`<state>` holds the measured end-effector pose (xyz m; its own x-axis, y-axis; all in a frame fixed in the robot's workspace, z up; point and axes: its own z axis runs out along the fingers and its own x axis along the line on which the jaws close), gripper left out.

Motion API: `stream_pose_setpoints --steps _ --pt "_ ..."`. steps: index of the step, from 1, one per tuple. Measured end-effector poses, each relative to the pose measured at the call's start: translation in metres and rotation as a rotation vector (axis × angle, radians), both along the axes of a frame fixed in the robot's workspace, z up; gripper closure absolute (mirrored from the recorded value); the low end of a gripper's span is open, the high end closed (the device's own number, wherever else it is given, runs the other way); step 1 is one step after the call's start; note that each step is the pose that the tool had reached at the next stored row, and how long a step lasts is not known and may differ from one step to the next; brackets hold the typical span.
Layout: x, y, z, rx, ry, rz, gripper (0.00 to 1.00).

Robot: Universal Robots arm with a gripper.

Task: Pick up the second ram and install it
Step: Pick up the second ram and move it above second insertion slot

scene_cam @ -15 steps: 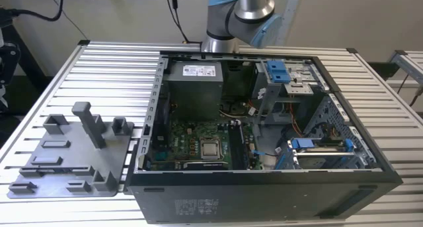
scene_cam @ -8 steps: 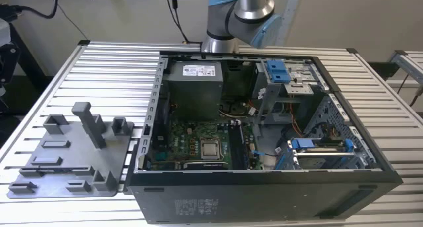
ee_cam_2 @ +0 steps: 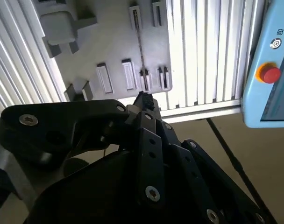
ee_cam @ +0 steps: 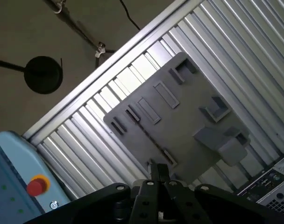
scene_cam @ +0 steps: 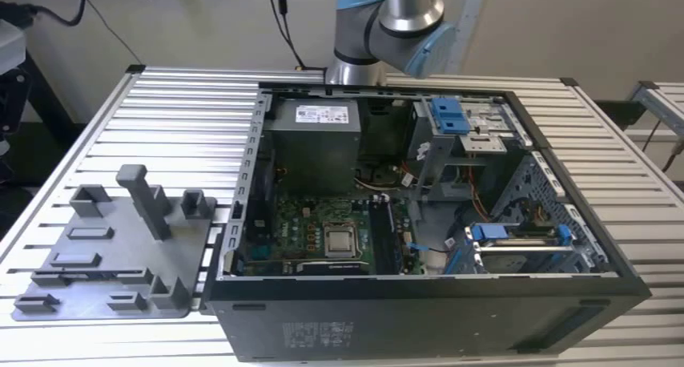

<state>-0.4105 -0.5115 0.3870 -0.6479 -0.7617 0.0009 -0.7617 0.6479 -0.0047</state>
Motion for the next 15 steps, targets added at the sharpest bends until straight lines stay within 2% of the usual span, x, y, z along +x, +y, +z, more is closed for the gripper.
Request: stream_pose_setpoints --steps 7,15 --pt "0.0000 0.0000 0.0000 -0.0003 0.0000 0.096 0.89" --pt "0.0000 0.0000 -0.0001 -0.0003 0.0000 0.240 0.89"
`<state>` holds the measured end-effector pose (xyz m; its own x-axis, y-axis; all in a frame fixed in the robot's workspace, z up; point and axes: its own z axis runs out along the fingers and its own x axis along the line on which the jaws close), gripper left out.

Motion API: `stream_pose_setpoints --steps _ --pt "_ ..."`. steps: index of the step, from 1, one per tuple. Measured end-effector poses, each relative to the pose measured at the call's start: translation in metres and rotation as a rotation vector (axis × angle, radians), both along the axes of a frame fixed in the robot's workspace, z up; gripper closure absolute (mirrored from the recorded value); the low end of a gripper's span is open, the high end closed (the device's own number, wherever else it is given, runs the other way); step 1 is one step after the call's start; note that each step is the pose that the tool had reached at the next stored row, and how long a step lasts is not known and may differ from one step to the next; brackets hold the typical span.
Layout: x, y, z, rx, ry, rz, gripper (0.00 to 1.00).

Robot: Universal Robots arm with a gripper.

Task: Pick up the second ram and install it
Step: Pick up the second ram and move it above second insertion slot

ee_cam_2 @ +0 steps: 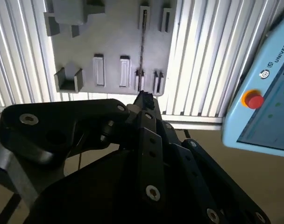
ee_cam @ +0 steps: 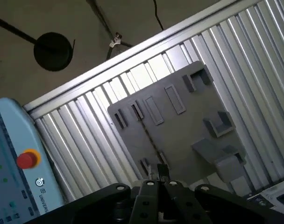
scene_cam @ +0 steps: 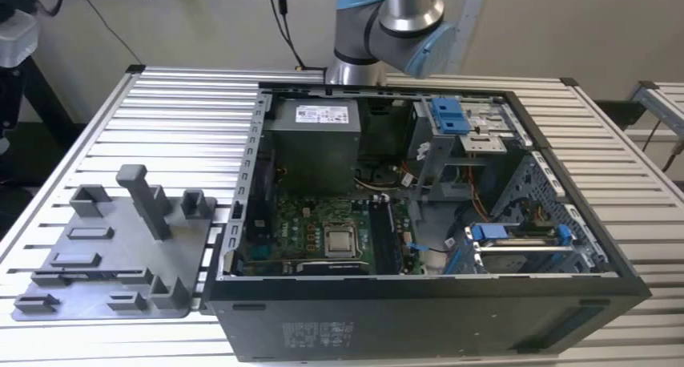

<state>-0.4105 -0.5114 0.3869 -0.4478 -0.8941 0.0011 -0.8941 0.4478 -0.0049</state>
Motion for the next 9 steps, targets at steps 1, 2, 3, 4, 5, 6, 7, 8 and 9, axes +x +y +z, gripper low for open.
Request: stream_pose_setpoints --steps 1,2,3,4,5,6,7,8,9 --pt "0.0000 0.0000 0.0000 -0.0001 0.0000 0.019 0.89" --pt "0.0000 0.0000 0.0000 -0.0001 0.0001 0.037 0.89" --pt "0.0000 0.0000 -0.0001 -0.0001 0.0000 0.055 0.89" --pt "0.0000 0.0000 -0.0003 0.0000 -0.0004 0.073 0.89" --pt "0.0001 0.0000 -0.0005 0.0000 -0.0012 0.091 0.89" --pt "0.0000 0.0000 -0.0007 -0.0001 -0.0023 0.110 0.89" --pt "0.0000 0.0000 -0.0010 -0.0001 -0.0038 0.128 0.89" --pt "0.0000 0.0000 -0.0012 -0.0001 -0.0054 0.146 0.89" --pt "0.0000 0.0000 -0.0013 -0.0003 -0.0074 0.163 0.89"
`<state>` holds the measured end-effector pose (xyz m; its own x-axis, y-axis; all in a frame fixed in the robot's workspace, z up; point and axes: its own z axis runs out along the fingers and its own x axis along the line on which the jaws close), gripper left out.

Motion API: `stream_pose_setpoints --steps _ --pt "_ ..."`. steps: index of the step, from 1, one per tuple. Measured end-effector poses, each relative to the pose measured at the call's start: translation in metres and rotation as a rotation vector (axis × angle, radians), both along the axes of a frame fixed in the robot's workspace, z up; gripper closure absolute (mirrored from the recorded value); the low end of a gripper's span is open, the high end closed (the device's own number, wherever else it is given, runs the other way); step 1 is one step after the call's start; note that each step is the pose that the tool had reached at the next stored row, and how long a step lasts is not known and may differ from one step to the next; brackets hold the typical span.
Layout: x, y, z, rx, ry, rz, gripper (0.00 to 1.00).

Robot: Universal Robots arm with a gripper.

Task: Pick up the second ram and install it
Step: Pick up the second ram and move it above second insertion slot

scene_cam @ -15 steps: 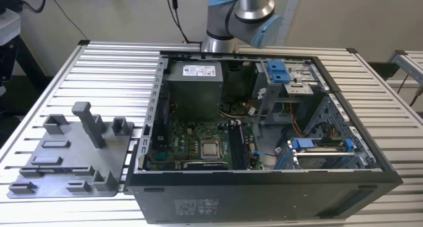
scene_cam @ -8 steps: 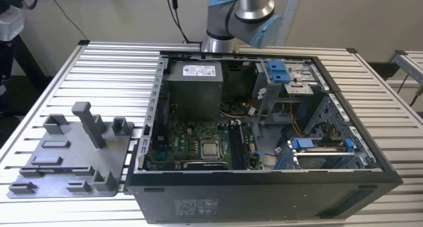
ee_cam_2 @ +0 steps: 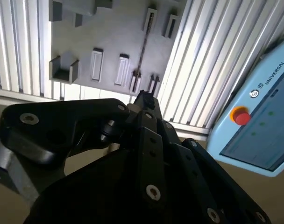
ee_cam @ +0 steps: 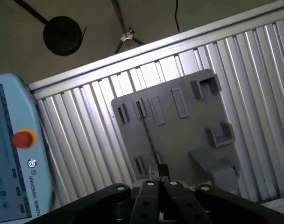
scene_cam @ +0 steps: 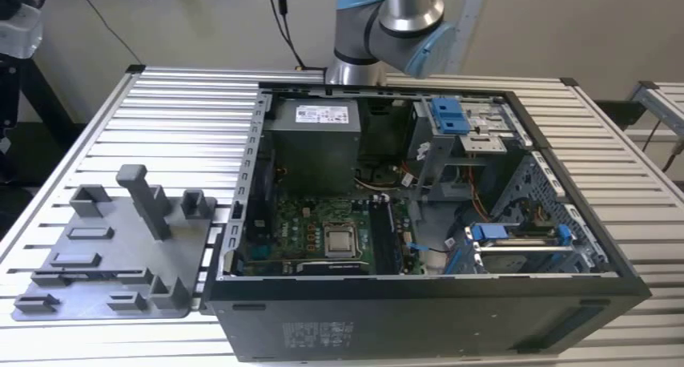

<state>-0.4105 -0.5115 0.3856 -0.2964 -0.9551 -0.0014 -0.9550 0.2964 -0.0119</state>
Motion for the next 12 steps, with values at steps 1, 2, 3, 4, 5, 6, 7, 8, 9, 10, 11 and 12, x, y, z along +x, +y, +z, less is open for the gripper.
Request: stream_pose_setpoints --steps 1,2,3,4,5,6,7,8,9,10,11,12 --pt "0.0000 0.0000 -0.0003 0.0001 -0.0019 0.018 0.89" --pt "0.0001 0.0000 -0.0008 0.0002 -0.0026 0.036 0.89" --pt "0.0000 0.0000 -0.0013 0.0002 -0.0031 0.054 0.89" --pt "0.0000 0.0000 -0.0016 0.0001 -0.0035 0.071 0.89" --pt "0.0000 0.0000 -0.0022 0.0003 -0.0041 0.085 0.89" --pt "0.0000 0.0000 -0.0027 0.0006 -0.0045 0.097 0.89" --pt "0.0000 0.0000 -0.0032 0.0011 -0.0048 0.109 0.89" --pt "0.0000 0.0001 -0.0037 0.0017 -0.0050 0.121 0.89" --pt "-0.0001 0.0000 -0.0043 0.0036 -0.0052 0.130 0.89" --pt "0.0000 0.0000 -0.0049 0.0068 -0.0054 0.135 0.89" --pt "0.0000 0.0000 -0.0053 0.0102 -0.0056 0.139 0.89" --pt "0.0000 0.0000 -0.0058 0.0147 -0.0059 0.143 0.89"
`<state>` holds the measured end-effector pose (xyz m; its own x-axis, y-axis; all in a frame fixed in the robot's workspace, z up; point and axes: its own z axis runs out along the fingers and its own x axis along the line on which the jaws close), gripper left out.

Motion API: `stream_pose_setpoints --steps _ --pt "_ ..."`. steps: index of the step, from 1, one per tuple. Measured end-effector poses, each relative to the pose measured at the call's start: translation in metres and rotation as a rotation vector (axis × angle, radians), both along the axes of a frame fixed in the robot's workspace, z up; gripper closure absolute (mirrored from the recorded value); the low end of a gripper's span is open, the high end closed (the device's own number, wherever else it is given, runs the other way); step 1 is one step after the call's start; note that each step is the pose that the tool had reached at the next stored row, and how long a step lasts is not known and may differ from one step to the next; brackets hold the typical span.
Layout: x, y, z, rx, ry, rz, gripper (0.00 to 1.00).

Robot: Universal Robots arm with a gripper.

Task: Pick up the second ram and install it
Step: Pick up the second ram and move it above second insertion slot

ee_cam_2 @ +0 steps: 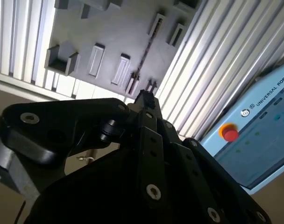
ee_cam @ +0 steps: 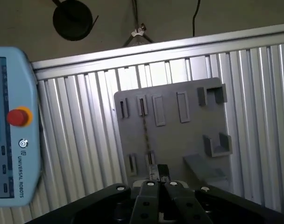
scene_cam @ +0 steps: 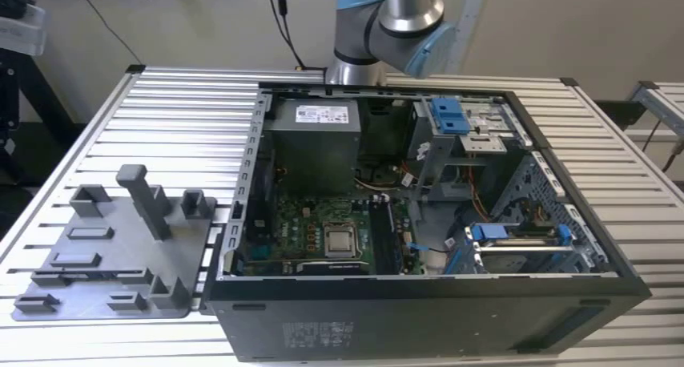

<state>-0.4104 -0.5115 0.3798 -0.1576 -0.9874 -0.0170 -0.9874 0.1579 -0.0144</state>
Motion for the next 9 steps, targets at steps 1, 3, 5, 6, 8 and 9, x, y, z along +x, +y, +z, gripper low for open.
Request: stream_pose_setpoints --steps 1,3,5,6,8,9 --pt "0.0000 0.0000 -0.0004 0.0065 0.0000 0.005 0.89" --pt "0.0001 0.0000 -0.0011 0.0199 0.0000 0.022 0.89" --pt "0.0001 0.0001 -0.0016 0.0246 0.0004 0.049 0.89" --pt "0.0001 0.0001 -0.0017 0.0248 0.0005 0.066 0.89" --pt "0.0001 0.0001 -0.0019 0.0248 0.0011 0.102 0.89" --pt "0.0001 0.0000 -0.0020 0.0248 0.0012 0.120 0.89"
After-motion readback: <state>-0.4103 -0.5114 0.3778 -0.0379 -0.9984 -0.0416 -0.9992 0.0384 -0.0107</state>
